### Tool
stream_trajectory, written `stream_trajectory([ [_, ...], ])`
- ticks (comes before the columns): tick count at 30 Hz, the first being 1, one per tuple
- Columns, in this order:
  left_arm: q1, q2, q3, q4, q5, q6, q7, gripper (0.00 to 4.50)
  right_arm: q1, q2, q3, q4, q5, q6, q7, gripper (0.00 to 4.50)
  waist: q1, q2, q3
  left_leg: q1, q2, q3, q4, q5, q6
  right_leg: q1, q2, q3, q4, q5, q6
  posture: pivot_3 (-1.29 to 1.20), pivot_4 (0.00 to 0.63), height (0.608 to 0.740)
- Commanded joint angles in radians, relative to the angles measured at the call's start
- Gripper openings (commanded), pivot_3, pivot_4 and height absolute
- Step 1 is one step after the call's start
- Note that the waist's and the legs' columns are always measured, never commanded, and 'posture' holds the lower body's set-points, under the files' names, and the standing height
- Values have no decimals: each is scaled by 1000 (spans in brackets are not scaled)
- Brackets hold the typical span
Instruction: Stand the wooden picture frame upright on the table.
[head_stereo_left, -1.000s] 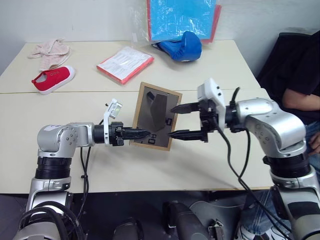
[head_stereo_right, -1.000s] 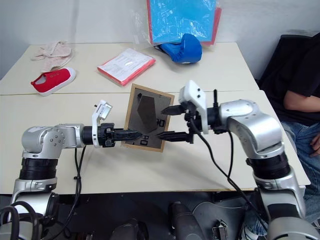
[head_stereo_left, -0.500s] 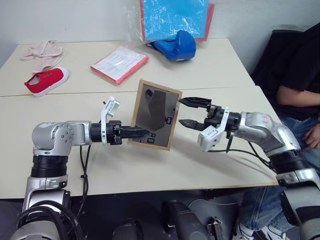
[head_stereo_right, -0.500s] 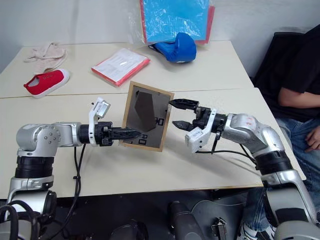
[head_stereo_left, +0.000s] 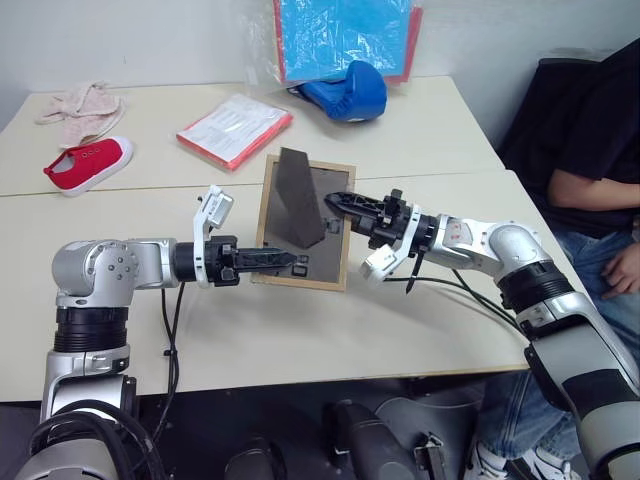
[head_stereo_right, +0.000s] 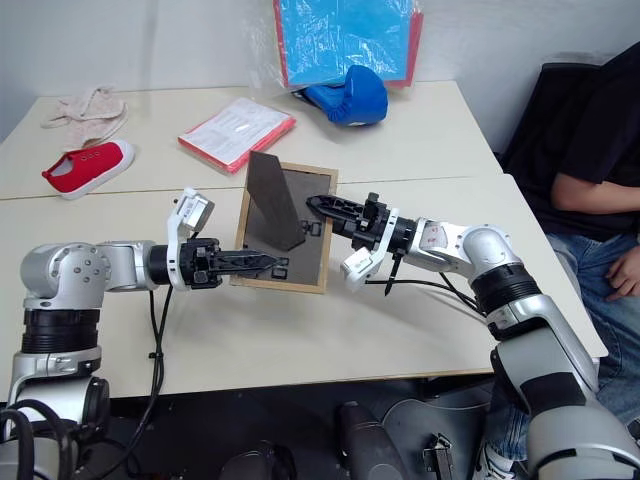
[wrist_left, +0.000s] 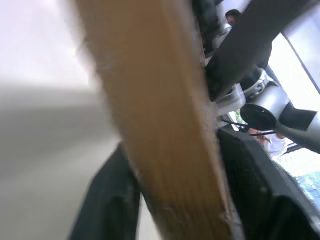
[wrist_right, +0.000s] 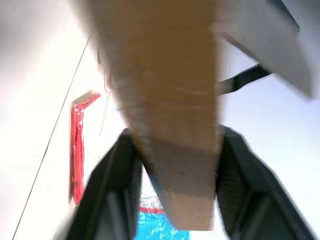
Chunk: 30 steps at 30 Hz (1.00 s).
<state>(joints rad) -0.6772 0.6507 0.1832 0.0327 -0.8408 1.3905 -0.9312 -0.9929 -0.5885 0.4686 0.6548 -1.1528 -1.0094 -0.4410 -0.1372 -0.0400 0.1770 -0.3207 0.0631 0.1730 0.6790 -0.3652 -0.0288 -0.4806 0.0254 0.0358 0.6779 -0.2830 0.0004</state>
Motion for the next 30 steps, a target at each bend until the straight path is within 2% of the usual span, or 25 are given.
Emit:
stream_trajectory([
  [1,43,75,111,-105,-53,24,24,3576,-61,-23,2,1,33,-29,-44,1239,-7,0,0,0,0,0,-1,0,0,0,0,0,0,0,0,0,150,740],
  [4,121,164,260,-214,-117,61,32,4491,-89,-28,18,32,50,-57,-32,1239,-17,0,0,0,0,0,-2,1,-1,-1,0,0,0,0,0,0,150,740],
  [6,201,218,380,-300,-158,76,36,4500,-104,-24,19,76,119,-104,21,1239,-20,-1,0,1,0,0,-3,1,-2,-1,0,0,0,-1,-1,0,150,740],
  [8,330,263,489,-418,-162,29,18,4500,-105,23,20,201,404,-182,258,1239,-28,-2,1,1,0,-1,-3,1,-2,-1,0,0,0,-1,-2,0,150,740],
  [9,384,271,536,-463,-167,6,12,4500,-76,52,27,208,628,-146,458,1239,-29,-2,1,3,0,-1,-5,1,-2,1,0,0,-1,-1,-2,0,150,740],
  [10,418,273,564,-490,-176,-10,13,4500,-54,70,31,204,787,-111,607,1239,-28,-3,1,5,0,-1,-5,1,-2,3,0,0,-1,-1,-2,0,150,740],
  [11,445,270,588,-509,-185,-23,19,4500,-18,81,32,147,961,-22,783,1239,-25,-4,1,6,0,-1,-6,1,-1,4,0,-1,-2,-1,-2,0,150,740],
  [12,479,254,614,-543,-184,-51,33,4500,46,105,3,1,1231,230,1014,1239,-21,-4,1,6,0,-3,-5,1,-1,5,0,-2,-2,-1,-2,0,150,740],
  [13,504,239,620,-564,-175,-74,57,4500,86,123,-28,-104,1426,470,1191,1239,-12,-4,1,6,0,-5,-4,1,-1,5,0,-2,-2,-1,-2,0,150,740],
  [14,523,230,623,-578,-170,-92,75,4500,114,130,-53,-185,1558,648,1310,1239,-2,-4,1,6,1,-6,-3,1,-1,6,0,-3,-2,-1,-2,0,150,740],
  [16,559,217,598,-597,-150,-146,90,4500,125,132,-98,-271,1729,1024,1423,1239,9,-3,2,3,1,-8,0,1,-1,6,0,-3,-1,-1,-1,0,150,740],
  [19,599,225,552,-608,-110,-234,98,4500,128,137,-144,-317,1815,1313,1466,1239,27,-3,2,0,1,-9,2,1,-1,3,0,-3,0,0,-1,0,150,740],
  [22,595,228,526,-588,-110,-284,107,4500,138,162,-167,-303,1801,1454,1468,1239,34,-3,1,-1,1,-9,1,0,-1,3,0,-4,-1,-1,-1,0,150,740],
  [28,565,229,477,-563,-133,-335,129,4500,191,203,-154,-275,1686,1525,1469,1239,33,-3,1,-3,1,-8,0,0,1,1,0,-4,-5,0,-1,0,150,740],
  [30,556,234,463,-554,-134,-344,135,4500,197,217,-164,-265,1664,1541,1460,1953,27,-4,1,-3,1,-7,0,-1,1,1,0,-4,-5,0,0,0,150,740],
])
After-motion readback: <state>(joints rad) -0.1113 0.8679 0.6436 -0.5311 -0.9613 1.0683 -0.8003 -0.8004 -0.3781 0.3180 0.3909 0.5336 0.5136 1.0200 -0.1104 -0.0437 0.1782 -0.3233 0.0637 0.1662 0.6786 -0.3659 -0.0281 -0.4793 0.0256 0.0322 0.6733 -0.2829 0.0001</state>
